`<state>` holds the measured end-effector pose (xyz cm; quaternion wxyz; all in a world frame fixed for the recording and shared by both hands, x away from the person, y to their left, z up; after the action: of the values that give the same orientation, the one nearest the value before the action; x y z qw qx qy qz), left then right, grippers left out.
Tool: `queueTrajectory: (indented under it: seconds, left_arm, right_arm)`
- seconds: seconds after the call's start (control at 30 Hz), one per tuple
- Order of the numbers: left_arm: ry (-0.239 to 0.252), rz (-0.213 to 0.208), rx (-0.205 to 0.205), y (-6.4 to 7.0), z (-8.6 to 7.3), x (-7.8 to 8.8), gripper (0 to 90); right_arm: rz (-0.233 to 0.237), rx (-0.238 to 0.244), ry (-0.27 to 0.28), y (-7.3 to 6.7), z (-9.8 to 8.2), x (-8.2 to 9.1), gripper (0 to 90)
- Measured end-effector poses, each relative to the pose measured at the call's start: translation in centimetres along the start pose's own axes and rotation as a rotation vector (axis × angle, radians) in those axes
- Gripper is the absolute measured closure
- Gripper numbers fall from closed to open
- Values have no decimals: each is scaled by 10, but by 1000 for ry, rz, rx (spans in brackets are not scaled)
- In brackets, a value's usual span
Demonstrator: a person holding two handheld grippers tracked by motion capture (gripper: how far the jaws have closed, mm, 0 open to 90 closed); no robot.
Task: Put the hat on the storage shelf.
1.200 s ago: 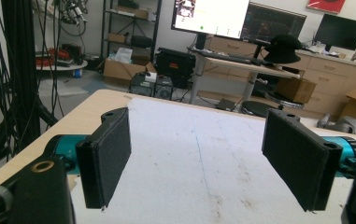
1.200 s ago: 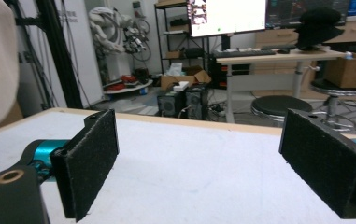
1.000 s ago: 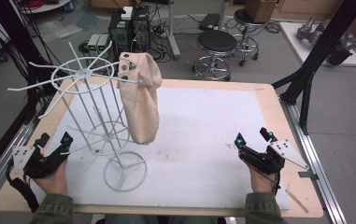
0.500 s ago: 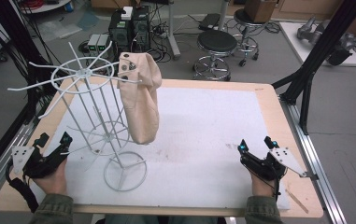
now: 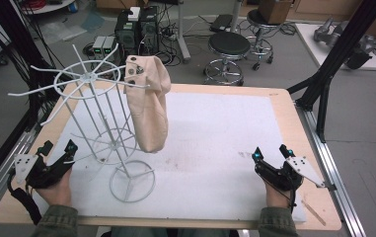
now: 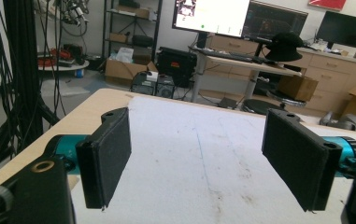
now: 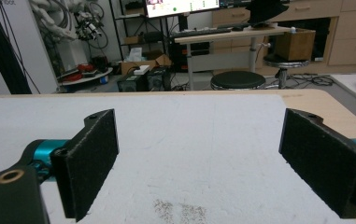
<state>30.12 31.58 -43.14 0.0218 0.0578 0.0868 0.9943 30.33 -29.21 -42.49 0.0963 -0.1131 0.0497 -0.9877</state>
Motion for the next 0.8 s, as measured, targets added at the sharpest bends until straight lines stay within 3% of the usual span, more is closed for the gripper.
queueTrajectory:
  seconds: [0.8]
  left_arm:
    - [-14,-13,-6,4,-3,-2,243]
  right_arm:
    - [18,4,-22,0,-3,-4,112]
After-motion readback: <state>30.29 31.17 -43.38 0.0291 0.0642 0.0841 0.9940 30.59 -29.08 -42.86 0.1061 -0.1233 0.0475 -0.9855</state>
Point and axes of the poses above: each handheld gripper's, and its own axes: x roughly backward along the jaws, z roughly out of its top, y roughly to its right, the point moved 5 cm from there along -x, roughly forward along the jaws, and after that the axes turned 5 degrees about -y, right-handed, at the moved point
